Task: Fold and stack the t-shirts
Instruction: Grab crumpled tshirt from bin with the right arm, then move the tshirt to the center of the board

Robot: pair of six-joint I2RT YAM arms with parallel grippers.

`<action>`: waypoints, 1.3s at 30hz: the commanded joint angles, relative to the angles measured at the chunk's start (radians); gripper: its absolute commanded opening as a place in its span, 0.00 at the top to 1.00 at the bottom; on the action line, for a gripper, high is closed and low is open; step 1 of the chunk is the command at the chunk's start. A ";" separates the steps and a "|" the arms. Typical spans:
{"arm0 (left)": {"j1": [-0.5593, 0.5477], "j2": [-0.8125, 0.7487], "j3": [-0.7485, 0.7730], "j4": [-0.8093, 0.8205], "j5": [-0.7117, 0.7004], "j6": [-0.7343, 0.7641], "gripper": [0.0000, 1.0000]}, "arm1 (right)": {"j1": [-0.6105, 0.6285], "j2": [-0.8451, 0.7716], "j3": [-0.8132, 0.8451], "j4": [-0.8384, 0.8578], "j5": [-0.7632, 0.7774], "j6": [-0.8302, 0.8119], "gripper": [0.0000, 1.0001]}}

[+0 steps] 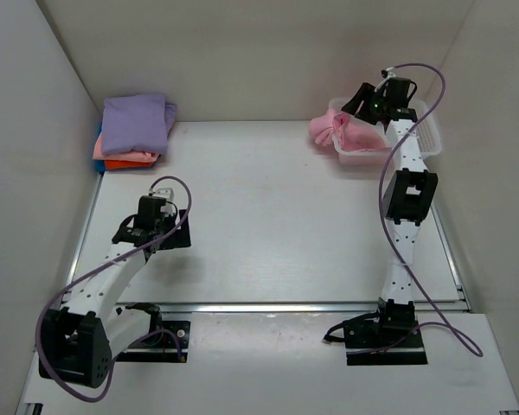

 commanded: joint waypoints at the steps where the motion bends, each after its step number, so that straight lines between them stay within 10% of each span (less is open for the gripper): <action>1: -0.005 0.054 0.001 0.021 0.103 0.041 0.13 | -0.001 0.116 0.182 -0.040 -0.092 0.080 0.43; 5: 0.001 0.089 0.009 0.015 0.091 0.041 0.56 | 0.008 0.147 0.200 -0.047 -0.123 0.089 0.43; 7: 0.016 0.077 0.003 0.015 0.091 0.041 0.71 | 0.009 0.135 0.178 -0.046 -0.124 0.072 0.61; 8: 0.012 0.074 0.003 0.015 0.092 0.038 0.73 | 0.014 0.121 0.178 -0.046 -0.118 0.069 0.91; 9: 0.009 0.071 0.000 0.018 0.091 0.035 0.77 | 0.018 0.118 0.178 -0.050 -0.106 0.066 1.00; 16: -0.010 0.016 -0.008 0.029 0.091 0.035 1.00 | 0.008 -0.057 0.190 -0.067 -0.014 0.023 1.00; 22: -0.040 -0.053 -0.022 0.047 0.051 0.022 1.00 | 0.026 -0.334 0.169 -0.119 0.006 -0.021 1.00; 25: -0.042 -0.101 -0.025 0.049 0.038 0.019 0.80 | 0.093 -0.538 0.126 -0.184 0.067 -0.113 1.00; 33: -0.066 -0.219 -0.048 0.059 -0.027 -0.011 0.63 | 0.524 -1.213 -0.470 0.097 0.418 -0.273 1.00; 39: -0.077 -0.268 -0.054 0.059 -0.090 -0.037 0.58 | 0.500 -1.361 -0.653 0.130 0.335 -0.193 1.00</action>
